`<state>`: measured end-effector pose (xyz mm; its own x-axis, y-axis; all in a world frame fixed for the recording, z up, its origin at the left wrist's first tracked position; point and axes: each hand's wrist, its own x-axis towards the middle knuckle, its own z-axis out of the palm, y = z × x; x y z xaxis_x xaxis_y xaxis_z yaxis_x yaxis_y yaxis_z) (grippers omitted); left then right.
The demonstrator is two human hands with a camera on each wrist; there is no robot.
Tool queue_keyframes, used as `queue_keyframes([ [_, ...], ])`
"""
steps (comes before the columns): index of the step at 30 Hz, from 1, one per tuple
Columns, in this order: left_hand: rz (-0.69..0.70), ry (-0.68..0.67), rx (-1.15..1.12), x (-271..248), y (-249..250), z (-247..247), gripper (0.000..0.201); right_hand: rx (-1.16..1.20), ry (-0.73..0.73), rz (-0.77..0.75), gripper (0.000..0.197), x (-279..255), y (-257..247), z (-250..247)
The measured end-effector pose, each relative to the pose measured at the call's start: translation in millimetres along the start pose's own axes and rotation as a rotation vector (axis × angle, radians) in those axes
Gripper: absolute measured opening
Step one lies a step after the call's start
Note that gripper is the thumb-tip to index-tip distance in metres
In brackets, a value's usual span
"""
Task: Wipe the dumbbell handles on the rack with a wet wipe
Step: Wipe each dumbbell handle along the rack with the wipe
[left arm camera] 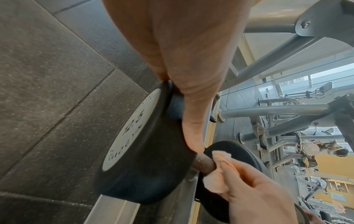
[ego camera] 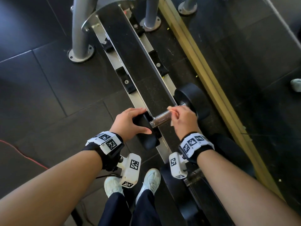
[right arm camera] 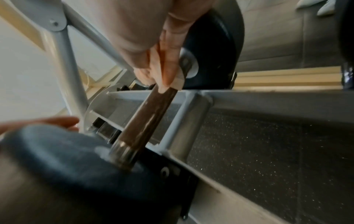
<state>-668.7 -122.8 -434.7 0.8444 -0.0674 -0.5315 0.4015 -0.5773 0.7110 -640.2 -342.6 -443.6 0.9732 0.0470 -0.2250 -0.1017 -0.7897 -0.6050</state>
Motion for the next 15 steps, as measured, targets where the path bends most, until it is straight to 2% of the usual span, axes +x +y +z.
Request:
queue_keyframes([
  [2, 0.001, -0.005, -0.004, -0.1, -0.4, -0.1, 0.083, -0.051, 0.06, 0.027, 0.021, 0.8, 4.4, -6.6],
  [9, -0.005, -0.011, 0.005, 2.0, -1.0, 0.6, 0.084, 0.172, -0.099, 0.106, 0.021, -20.9, -21.4, 33.7],
  [12, 0.002, -0.009, 0.013, 2.8, -2.5, 1.0, 0.086, 0.18, -0.036, 0.167, 0.014, -9.7, -15.9, 22.2],
  [15, 0.004, -0.014, 0.013, 3.3, -4.2, 1.6, 0.087, 0.061, 0.063, 0.154, 0.013, 0.7, -4.4, 6.0],
])
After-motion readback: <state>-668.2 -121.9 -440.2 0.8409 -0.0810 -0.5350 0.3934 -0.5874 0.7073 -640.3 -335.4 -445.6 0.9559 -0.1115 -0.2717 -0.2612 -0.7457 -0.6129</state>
